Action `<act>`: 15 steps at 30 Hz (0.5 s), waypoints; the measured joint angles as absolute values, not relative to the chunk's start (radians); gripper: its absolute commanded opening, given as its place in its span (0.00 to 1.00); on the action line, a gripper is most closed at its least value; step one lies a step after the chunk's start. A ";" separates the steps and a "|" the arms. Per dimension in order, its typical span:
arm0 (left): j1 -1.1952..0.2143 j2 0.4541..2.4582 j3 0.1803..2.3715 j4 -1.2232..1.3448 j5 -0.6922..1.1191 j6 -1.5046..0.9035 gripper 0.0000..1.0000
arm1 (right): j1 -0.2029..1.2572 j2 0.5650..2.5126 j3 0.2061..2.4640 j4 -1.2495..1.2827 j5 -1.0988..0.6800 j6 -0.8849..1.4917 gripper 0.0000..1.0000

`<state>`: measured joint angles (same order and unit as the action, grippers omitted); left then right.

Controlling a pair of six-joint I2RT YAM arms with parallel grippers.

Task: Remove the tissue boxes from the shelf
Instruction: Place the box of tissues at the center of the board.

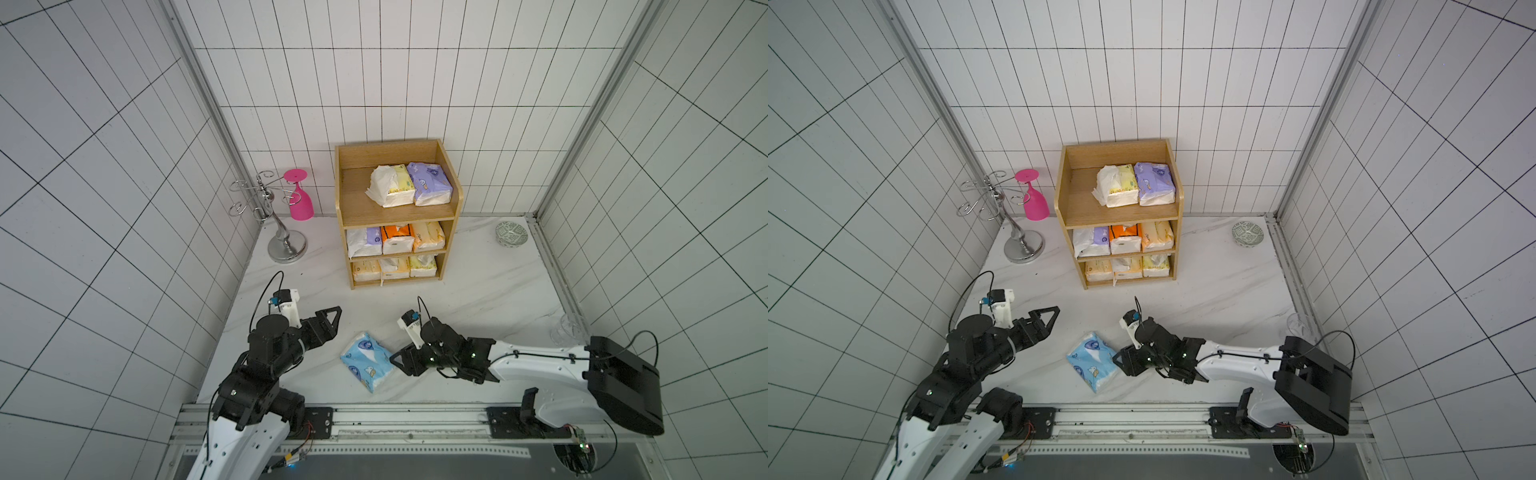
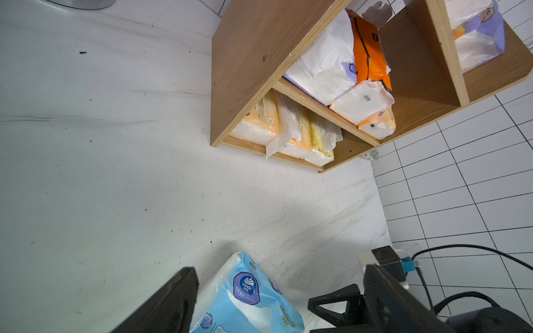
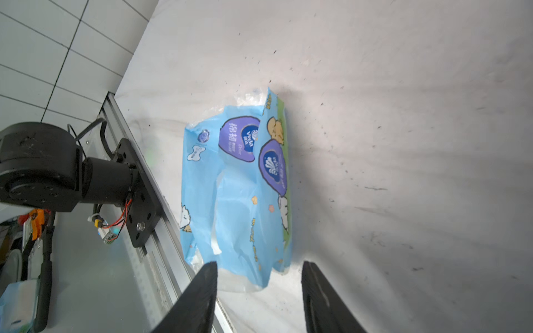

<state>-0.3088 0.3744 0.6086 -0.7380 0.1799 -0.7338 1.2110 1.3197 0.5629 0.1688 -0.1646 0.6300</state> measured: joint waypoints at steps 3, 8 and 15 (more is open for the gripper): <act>-0.318 0.386 0.598 -0.736 0.179 -0.751 0.94 | 1.211 1.256 0.555 0.154 -0.115 0.634 0.50; -0.367 0.416 0.534 -0.738 0.155 -0.801 0.93 | 1.211 1.265 0.556 0.152 -0.102 0.633 0.48; -0.532 0.405 0.438 -0.737 0.060 -0.913 0.93 | 1.211 1.451 0.577 0.183 -0.178 0.648 0.46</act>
